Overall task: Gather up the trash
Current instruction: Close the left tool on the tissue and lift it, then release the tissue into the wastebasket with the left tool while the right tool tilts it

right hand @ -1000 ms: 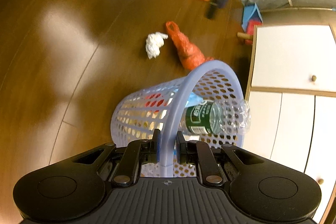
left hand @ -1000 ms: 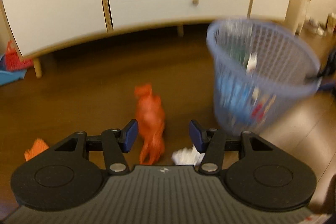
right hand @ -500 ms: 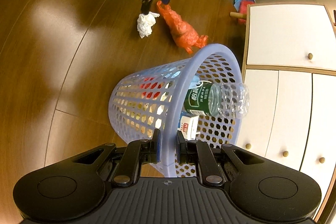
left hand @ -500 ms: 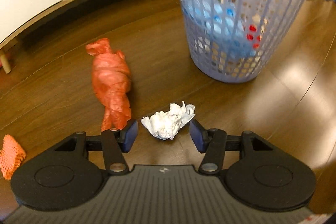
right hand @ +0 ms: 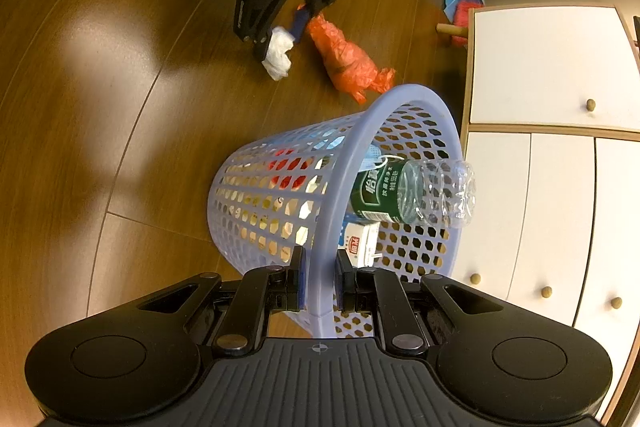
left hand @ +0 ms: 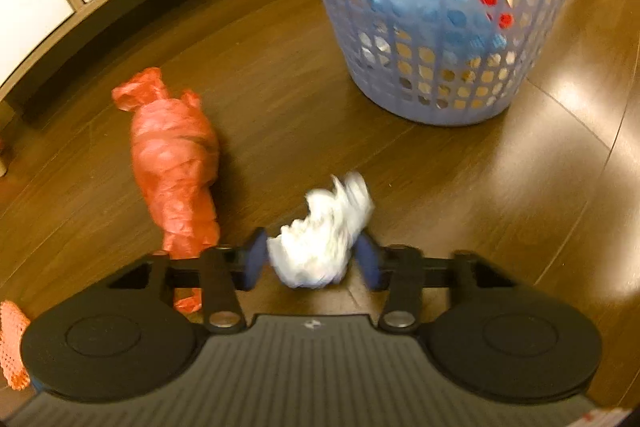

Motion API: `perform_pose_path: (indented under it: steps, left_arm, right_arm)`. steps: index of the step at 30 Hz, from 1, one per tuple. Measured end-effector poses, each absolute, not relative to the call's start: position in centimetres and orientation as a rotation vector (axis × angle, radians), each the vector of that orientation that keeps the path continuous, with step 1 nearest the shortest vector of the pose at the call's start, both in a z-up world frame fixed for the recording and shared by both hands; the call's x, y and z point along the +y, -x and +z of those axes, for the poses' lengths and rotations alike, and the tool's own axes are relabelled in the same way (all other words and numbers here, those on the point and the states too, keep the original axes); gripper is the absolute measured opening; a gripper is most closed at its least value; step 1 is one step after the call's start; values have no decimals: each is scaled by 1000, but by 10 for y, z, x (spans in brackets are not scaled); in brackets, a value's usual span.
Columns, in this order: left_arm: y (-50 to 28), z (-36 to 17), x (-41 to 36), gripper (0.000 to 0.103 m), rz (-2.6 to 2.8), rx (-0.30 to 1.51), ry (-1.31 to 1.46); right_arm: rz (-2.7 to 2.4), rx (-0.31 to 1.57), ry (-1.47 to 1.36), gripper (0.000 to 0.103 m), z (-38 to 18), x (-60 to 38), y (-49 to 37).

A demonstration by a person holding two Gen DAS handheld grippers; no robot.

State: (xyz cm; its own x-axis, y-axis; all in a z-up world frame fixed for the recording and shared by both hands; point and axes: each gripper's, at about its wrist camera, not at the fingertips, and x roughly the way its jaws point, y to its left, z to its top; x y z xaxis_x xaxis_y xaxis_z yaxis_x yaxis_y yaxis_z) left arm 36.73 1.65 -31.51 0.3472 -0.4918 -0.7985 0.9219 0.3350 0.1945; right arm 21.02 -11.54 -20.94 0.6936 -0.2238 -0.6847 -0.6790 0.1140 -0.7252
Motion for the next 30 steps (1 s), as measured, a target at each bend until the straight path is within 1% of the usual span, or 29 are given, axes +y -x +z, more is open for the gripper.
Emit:
perform_pose_path:
  steps: [1,3,6,11,19,24,30]
  left_arm:
    - [-368,-317,15,33,-1038,706,-726]
    - [-367,-316,16,26,-1045,696,-725]
    - [-366,-306,23,23,-1042,698,-692]
    - [-363,-271,41,22,-1037,664,-611]
    - [-356,-186,72,22,-1043,560,-484]
    - [-342,-140,75,22,-1074,483,-437]
    - [-324,-107,63,22,-1127,408,-432]
  right_arm:
    - [391,795,1454,10,-209,-115,-210]
    - [390,795,1454,10,-209,-115,-210]
    - [387,795,1450,10,-209,-115,-210]
    - [381,794,1448,10,-209,-114,-209]
    - [373,793,1431,10,-209,-113,-210]
    - [359,792,1413,10,-209,-113,-211]
    - [354,774,1469,10,-214,-110,-208]
